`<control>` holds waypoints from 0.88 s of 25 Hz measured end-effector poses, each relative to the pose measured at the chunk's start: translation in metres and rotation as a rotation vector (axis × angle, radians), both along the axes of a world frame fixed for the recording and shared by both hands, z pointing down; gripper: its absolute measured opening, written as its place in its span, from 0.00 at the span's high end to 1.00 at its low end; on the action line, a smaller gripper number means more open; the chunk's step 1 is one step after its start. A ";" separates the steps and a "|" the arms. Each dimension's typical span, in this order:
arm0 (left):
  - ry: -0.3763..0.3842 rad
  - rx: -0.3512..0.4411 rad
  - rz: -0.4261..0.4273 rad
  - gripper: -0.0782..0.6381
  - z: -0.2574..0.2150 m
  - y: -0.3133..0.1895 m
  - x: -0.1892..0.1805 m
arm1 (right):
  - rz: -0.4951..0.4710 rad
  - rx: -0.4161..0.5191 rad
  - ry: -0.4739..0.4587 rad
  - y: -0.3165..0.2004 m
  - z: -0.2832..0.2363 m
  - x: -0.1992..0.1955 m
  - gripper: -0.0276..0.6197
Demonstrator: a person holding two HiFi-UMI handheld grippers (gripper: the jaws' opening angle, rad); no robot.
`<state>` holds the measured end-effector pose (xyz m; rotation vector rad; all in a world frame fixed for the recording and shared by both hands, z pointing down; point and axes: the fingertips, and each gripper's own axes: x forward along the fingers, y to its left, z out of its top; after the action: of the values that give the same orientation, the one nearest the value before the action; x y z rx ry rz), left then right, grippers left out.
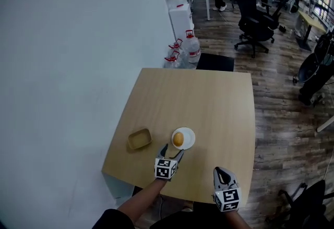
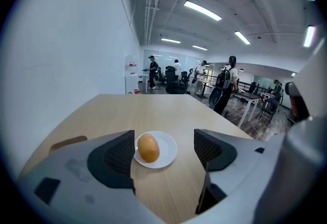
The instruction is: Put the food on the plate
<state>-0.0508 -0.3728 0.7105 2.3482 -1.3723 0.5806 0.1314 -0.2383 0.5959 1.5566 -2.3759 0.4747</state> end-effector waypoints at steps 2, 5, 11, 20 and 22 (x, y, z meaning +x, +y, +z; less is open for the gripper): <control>0.020 0.030 0.030 0.42 -0.023 0.020 -0.001 | 0.002 0.011 -0.008 0.012 -0.010 -0.006 0.86; 0.063 0.072 0.049 0.42 -0.059 0.058 -0.006 | -0.003 0.027 -0.011 0.036 -0.025 -0.014 0.86; 0.135 0.176 -0.023 0.42 -0.133 0.132 -0.024 | 0.023 0.069 -0.012 0.078 -0.054 -0.026 0.86; 0.240 0.242 -0.097 0.43 -0.185 0.231 -0.034 | 0.017 0.124 -0.003 0.136 -0.082 -0.040 0.86; 0.278 0.242 -0.096 0.43 -0.194 0.252 -0.032 | 0.013 0.137 -0.013 0.149 -0.091 -0.040 0.86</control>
<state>-0.0825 -0.1207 0.5167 2.4156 -1.4803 0.0571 0.0912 -0.0897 0.5045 1.6314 -2.4562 0.3322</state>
